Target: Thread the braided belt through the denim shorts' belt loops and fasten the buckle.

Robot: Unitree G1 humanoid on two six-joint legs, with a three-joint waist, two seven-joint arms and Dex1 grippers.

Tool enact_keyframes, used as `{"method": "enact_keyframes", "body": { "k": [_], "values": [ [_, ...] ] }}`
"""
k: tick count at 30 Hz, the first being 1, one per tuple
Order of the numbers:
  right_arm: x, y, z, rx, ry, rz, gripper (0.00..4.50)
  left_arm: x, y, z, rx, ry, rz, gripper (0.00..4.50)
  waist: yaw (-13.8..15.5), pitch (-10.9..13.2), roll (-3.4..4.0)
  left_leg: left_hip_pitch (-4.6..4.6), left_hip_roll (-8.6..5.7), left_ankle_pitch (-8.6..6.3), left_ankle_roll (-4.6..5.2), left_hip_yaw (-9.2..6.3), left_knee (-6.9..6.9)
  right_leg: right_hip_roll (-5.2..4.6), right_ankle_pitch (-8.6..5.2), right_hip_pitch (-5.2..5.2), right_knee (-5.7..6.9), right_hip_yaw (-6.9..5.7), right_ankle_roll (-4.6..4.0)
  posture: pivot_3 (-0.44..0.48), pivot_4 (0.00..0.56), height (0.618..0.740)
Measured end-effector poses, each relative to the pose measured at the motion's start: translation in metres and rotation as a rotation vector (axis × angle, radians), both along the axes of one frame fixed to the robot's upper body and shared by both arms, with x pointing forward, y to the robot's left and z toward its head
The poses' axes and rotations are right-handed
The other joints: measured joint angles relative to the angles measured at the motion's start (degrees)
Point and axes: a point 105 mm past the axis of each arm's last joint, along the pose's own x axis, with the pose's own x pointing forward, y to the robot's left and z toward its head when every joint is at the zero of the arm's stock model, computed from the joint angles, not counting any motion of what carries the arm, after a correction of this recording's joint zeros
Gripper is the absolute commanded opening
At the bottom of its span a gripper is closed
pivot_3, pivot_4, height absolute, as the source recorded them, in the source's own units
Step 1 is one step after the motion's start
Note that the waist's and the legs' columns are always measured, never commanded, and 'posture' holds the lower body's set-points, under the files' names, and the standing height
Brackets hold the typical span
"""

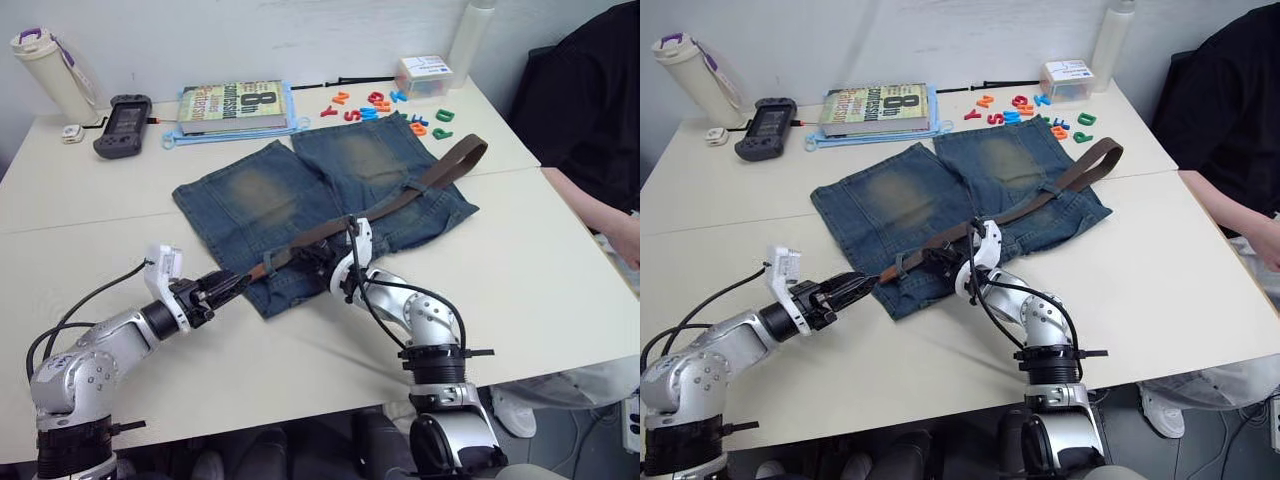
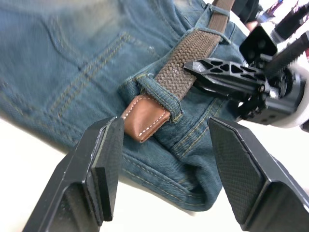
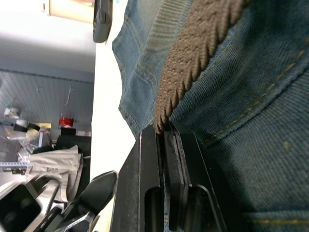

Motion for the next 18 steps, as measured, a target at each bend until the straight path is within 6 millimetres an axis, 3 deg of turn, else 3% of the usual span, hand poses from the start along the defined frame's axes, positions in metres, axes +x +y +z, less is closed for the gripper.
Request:
{"method": "enact_keyframes", "body": {
  "k": [6, 12, 18],
  "values": [
    [-0.004, 0.004, 0.002, 0.021, 0.002, 0.040, 0.00, 0.004, 0.000, -0.016, -0.126, 0.126, 0.043, 3.10, -0.1, 0.0, -0.01, -0.01, -0.01, 0.00, -0.01, 0.00, 0.02, -0.01, 0.00, 0.00, -0.02, 0.00, 0.00, 0.000, 0.150, 0.740],
    [-0.012, 0.012, 0.001, 0.075, 0.017, 0.122, 0.00, 0.007, -0.008, -0.017, -0.188, 0.151, 0.036, 3.10, 0.0, 0.0, -0.02, 0.00, -0.02, 0.00, -0.02, 0.00, 0.02, -0.02, 0.00, 0.02, -0.02, 0.00, 0.00, 0.000, 0.150, 0.740],
    [-0.008, 0.015, -0.001, 0.117, 0.042, 0.146, 0.00, 0.007, -0.010, -0.019, -0.233, 0.175, 0.054, 3.10, 0.1, 0.0, -0.04, 0.02, -0.04, 0.01, -0.03, 0.00, 0.06, -0.02, 0.00, 0.02, 0.02, 0.01, 0.00, 0.000, 0.150, 0.740]
  ]
}}
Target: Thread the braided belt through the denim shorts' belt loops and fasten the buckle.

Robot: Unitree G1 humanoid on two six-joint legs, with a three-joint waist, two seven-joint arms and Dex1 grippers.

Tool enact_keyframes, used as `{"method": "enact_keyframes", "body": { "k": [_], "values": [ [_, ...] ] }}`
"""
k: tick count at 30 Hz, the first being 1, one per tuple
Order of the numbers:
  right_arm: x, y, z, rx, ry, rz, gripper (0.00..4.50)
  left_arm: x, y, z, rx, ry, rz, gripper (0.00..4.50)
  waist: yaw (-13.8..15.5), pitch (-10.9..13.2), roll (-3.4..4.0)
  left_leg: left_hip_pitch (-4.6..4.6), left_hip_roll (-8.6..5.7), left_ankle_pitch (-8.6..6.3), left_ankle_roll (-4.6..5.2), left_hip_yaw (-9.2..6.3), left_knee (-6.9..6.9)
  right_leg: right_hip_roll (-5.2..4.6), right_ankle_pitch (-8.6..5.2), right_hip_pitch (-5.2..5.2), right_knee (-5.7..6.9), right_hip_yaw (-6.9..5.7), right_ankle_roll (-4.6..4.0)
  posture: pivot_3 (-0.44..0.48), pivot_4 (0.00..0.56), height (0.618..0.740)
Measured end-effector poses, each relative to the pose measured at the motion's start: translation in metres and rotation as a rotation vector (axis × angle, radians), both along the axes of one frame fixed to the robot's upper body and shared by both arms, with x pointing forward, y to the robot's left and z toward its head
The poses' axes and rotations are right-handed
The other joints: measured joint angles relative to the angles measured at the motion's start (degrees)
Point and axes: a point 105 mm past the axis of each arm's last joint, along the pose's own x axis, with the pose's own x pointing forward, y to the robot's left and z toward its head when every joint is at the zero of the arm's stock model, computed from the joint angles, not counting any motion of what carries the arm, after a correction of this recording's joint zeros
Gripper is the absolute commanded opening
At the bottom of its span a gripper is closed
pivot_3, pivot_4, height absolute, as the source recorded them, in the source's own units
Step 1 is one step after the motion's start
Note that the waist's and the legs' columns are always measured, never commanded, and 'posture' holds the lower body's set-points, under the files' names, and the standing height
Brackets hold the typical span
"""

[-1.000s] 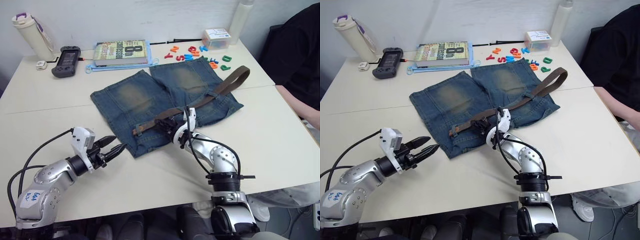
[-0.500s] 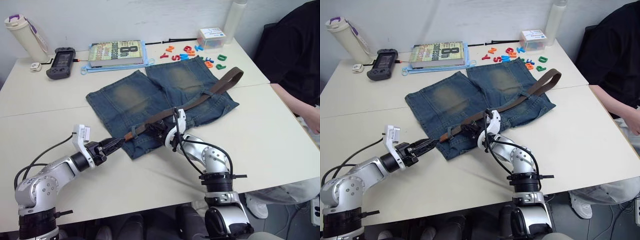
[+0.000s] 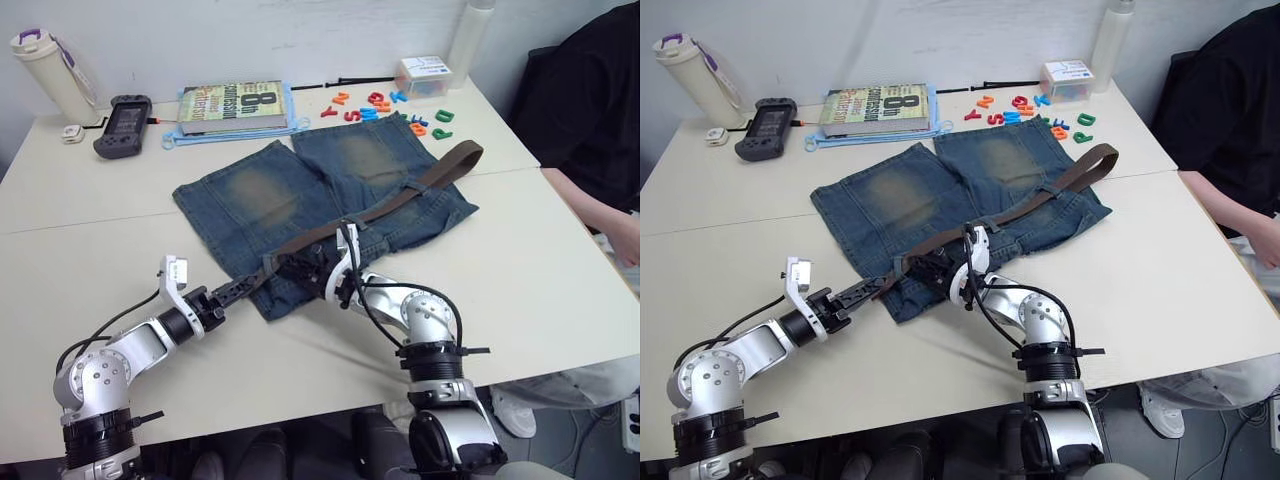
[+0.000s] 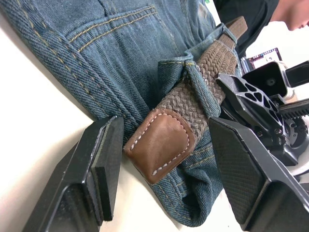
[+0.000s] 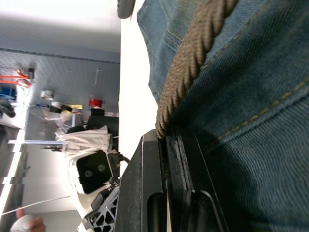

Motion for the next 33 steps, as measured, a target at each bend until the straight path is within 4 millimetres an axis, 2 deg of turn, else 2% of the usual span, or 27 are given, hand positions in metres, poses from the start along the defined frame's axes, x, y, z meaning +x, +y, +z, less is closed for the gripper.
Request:
{"method": "enact_keyframes", "body": {
  "k": [13, 23, 26, 31, 33],
  "values": [
    [0.003, 0.001, 0.001, 0.013, 0.007, 0.005, 0.00, -0.007, -0.003, 0.000, -0.055, 0.034, -0.015, 3.10, -0.1, 0.0, 0.00, 0.00, 0.00, 0.00, -0.01, 0.00, 0.00, -0.01, 0.00, 0.00, 0.00, 0.02, 0.00, 0.000, 0.150, 0.740],
    [0.005, -0.003, 0.001, 0.022, 0.012, -0.013, 0.00, -0.010, -0.001, 0.017, -0.150, 0.029, -0.014, 3.10, 0.3, 0.0, 0.00, 0.00, -0.01, 0.00, -0.01, 0.00, 0.02, -0.02, 0.00, -0.01, 0.00, 0.03, 0.00, 0.000, 0.150, 0.740],
    [0.006, -0.004, 0.001, 0.024, 0.013, -0.017, 0.00, -0.011, -0.002, 0.019, -0.154, 0.030, -0.019, 2.26, 0.4, 0.0, 0.00, 0.00, -0.01, 0.01, -0.01, 0.00, 0.02, -0.01, 0.00, -0.01, 0.00, 0.03, 0.00, 0.000, 0.150, 0.740],
    [0.007, -0.006, 0.001, 0.024, 0.014, -0.024, 0.00, -0.011, -0.002, 0.022, -0.166, 0.020, -0.026, 0.04, 0.7, 0.0, 0.00, 0.00, -0.01, 0.02, -0.03, 0.00, 0.03, -0.01, 0.00, -0.01, 0.01, 0.03, -0.01, 0.000, 0.150, 0.740],
    [0.007, -0.006, 0.001, 0.023, 0.014, -0.025, 0.00, -0.010, -0.003, 0.023, -0.170, 0.016, -0.027, 0.04, 0.8, 0.0, 0.00, 0.00, -0.01, 0.02, -0.03, 0.00, 0.03, -0.01, 0.00, -0.01, 0.01, 0.03, -0.01, 0.000, 0.150, 0.740]
  ]
}}
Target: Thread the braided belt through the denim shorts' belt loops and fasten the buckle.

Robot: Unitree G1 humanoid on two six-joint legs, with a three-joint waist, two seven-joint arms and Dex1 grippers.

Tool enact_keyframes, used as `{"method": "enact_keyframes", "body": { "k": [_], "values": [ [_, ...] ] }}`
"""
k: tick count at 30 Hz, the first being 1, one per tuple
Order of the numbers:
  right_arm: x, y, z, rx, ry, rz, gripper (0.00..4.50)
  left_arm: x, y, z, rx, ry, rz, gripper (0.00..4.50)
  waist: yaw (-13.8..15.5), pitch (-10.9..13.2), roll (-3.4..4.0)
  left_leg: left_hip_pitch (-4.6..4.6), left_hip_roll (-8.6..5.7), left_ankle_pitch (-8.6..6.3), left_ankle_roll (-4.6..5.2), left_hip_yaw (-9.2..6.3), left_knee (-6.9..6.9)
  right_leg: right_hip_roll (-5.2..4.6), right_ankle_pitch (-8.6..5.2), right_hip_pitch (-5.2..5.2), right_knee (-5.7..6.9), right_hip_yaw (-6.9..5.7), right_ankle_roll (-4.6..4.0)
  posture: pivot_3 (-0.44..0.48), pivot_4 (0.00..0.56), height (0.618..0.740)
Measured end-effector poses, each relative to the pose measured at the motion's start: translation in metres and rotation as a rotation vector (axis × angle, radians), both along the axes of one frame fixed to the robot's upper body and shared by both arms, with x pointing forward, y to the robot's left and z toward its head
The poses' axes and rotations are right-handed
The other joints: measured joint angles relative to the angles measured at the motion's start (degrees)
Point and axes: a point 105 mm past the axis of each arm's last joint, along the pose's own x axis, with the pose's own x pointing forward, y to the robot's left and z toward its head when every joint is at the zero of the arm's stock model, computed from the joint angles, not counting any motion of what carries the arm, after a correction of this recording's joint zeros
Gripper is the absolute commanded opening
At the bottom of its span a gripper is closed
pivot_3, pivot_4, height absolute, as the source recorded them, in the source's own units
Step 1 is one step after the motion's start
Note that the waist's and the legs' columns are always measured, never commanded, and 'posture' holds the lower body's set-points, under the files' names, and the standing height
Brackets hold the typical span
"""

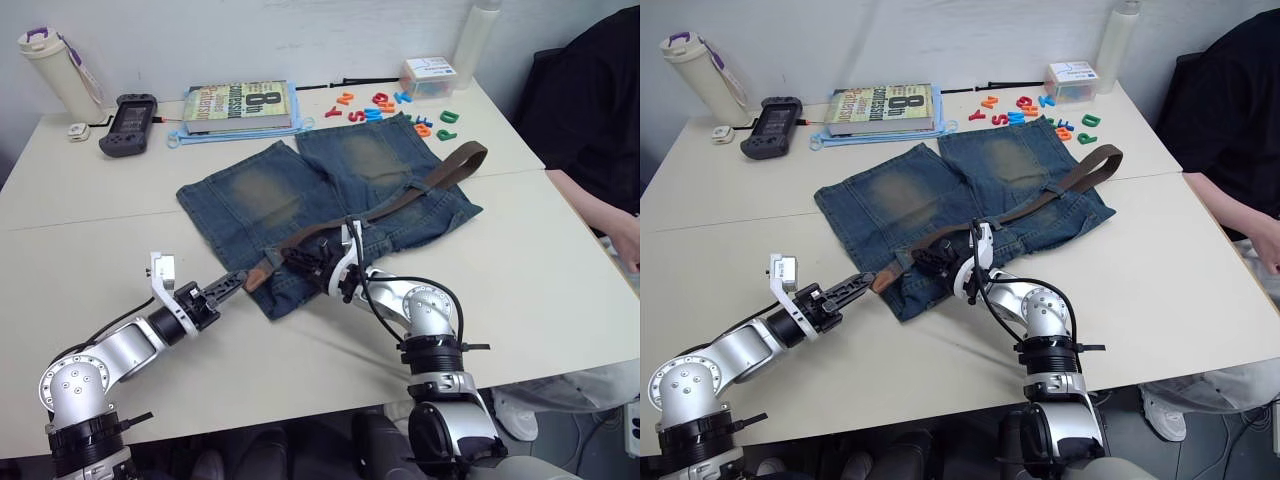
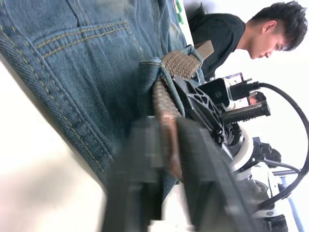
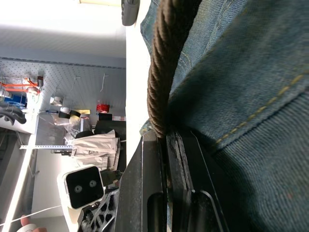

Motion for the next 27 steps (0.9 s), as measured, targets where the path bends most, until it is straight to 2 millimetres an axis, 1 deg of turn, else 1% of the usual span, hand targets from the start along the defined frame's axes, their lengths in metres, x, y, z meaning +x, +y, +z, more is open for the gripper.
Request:
{"method": "enact_keyframes", "body": {
  "k": [11, 14, 18, 21, 27],
  "values": [
    [0.0008, -0.0014, 0.0001, -0.001, 0.000, -0.007, 0.00, 0.0023, -0.0014, -0.0003, 0.003, -0.003, 0.001, 0.04, 0.1, 0.0, 0.00, 0.00, -0.01, 0.00, 0.00, 0.00, 0.00, 0.00, 0.00, 0.00, 0.00, 0.00, 0.00, 0.000, 0.150, 0.740],
    [0.0007, -0.0012, 0.0001, -0.002, 0.000, -0.006, 0.00, 0.0034, -0.0016, 0.0013, 0.011, -0.015, -0.001, 1.04, 0.1, 0.0, 0.00, 0.00, -0.01, 0.00, 0.00, 0.00, 0.00, 0.00, 0.00, 0.00, 0.00, 0.00, 0.00, 0.000, 0.150, 0.740],
    [0.0003, -0.0007, 0.0001, -0.003, -0.001, -0.003, 0.00, 0.0030, -0.0065, -0.0013, 0.044, -0.013, -0.035, 2.82, 0.1, 0.0, 0.00, 0.00, -0.01, 0.00, 0.00, 0.00, -0.02, 0.00, 0.00, 0.00, -0.01, 0.00, 0.00, 0.000, 0.150, 0.740],
    [0.0001, -0.0003, 0.0002, -0.003, -0.001, -0.002, 0.00, 0.0031, -0.0094, -0.0038, 0.045, -0.006, -0.048, 2.82, 0.0, 0.0, 0.00, 0.00, 0.00, 0.00, 0.00, 0.00, -0.03, 0.00, 0.00, -0.01, -0.01, 0.01, 0.00, 0.000, 0.150, 0.740],
    [-0.0007, 0.0002, 0.0000, -0.005, 0.002, 0.004, 0.00, 0.0027, -0.0090, -0.0080, 0.045, 0.008, -0.078, 2.82, 0.0, 0.0, 0.00, 0.00, 0.00, 0.01, -0.01, 0.00, -0.04, 0.00, 0.00, -0.01, -0.02, 0.01, -0.01, 0.000, 0.150, 0.740]
  ]
}}
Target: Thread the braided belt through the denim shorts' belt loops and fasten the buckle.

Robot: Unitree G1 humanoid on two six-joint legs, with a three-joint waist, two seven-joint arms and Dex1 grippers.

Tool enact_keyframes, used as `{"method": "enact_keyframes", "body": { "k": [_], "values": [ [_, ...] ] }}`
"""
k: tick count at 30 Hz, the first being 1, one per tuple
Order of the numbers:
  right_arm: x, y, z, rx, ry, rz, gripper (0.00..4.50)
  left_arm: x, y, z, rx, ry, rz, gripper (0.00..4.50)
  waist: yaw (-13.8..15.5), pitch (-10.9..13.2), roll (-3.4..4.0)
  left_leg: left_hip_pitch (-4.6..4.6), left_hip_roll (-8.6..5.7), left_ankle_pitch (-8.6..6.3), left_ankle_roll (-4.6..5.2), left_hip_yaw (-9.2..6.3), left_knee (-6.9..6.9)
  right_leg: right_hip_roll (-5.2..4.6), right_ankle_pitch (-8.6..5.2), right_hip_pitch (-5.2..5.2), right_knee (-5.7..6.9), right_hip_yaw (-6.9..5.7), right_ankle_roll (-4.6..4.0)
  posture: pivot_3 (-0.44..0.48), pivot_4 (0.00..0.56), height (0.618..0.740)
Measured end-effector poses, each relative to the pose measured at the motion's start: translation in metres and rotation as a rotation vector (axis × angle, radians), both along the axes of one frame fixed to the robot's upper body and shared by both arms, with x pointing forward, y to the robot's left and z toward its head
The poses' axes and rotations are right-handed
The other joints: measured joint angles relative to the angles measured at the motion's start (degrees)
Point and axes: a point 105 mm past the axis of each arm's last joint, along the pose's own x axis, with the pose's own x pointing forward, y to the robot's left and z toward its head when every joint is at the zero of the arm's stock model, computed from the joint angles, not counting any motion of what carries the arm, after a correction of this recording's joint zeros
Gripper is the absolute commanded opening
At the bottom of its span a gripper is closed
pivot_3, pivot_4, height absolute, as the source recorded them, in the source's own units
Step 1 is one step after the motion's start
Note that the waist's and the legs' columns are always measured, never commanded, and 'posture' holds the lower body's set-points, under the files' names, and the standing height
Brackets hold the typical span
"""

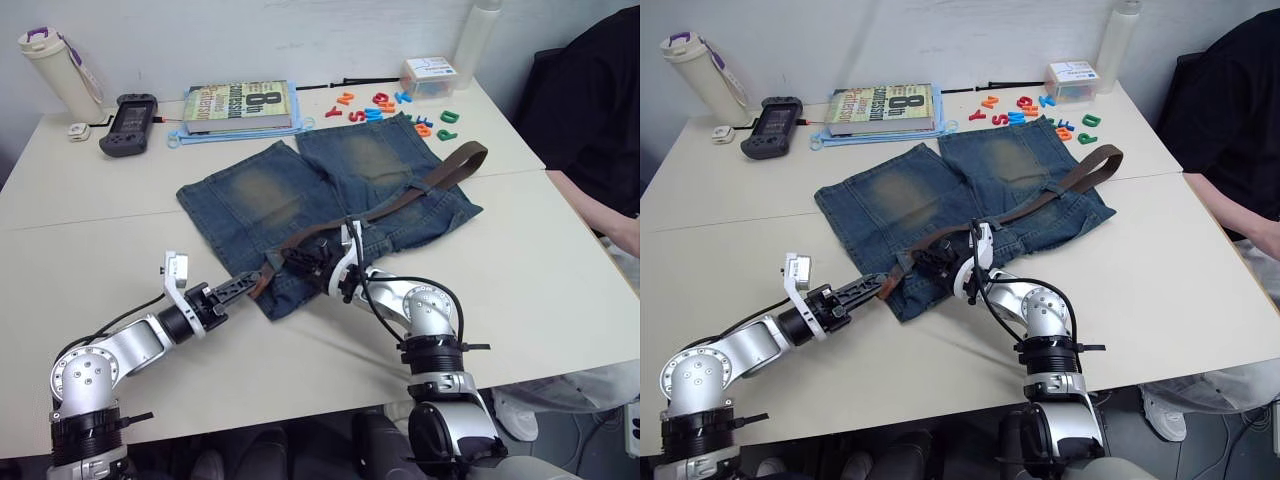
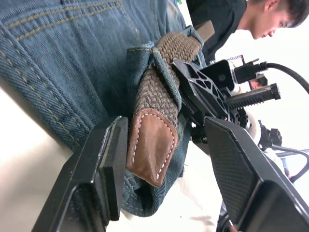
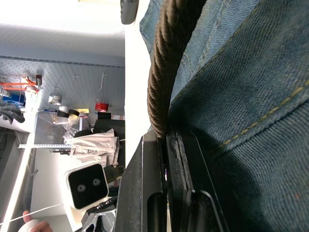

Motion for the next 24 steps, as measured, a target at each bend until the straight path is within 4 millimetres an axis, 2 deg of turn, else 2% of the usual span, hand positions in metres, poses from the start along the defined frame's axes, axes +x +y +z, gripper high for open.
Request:
{"method": "enact_keyframes", "body": {
  "k": [4, 7, 17, 22, 24],
  "values": [
    [-0.001, 0.000, 0.001, 0.006, 0.003, 0.006, 0.00, 0.007, -0.001, -0.008, 0.023, 0.014, -0.006, 2.82, 0.0, 0.0, 0.00, 0.00, 0.00, 0.00, -0.01, 0.00, 0.00, 0.01, 0.00, -0.01, 0.00, -0.01, 0.00, 0.000, 0.150, 0.740],
    [-0.002, 0.001, 0.004, 0.017, 0.001, 0.014, 0.00, 0.011, 0.003, -0.006, 0.044, -0.001, -0.015, 2.82, 0.0, 0.0, 0.01, 0.00, 0.00, 0.00, -0.01, 0.00, -0.03, 0.01, 0.00, -0.02, -0.01, -0.01, 0.00, 0.000, 0.150, 0.740],
    [-0.004, 0.001, 0.022, 0.070, -0.021, 0.038, 0.00, 0.012, 0.006, 0.019, 0.157, -0.123, -0.177, 2.82, -0.1, 0.0, 0.04, -0.01, 0.01, 0.01, -0.01, 0.00, -0.08, 0.00, 0.00, -0.03, -0.06, 0.00, 0.00, 0.000, 0.150, 0.740],
    [-0.004, 0.000, 0.024, 0.082, -0.022, 0.037, 0.00, 0.010, 0.010, 0.014, 0.175, -0.106, -0.230, 2.82, -0.1, 0.0, 0.05, -0.01, 0.01, 0.00, -0.01, 0.00, -0.12, -0.01, 0.00, -0.03, -0.10, 0.00, 0.00, 0.000, 0.150, 0.740],
    [-0.003, -0.001, 0.025, 0.084, -0.022, 0.034, 0.00, 0.015, 0.016, 0.010, 0.180, -0.096, -0.209, 2.82, -0.1, 0.0, 0.05, -0.01, 0.01, 0.00, -0.01, 0.00, -0.11, -0.01, 0.00, -0.03, -0.10, -0.01, 0.00, 0.000, 0.150, 0.740]
  ]
}}
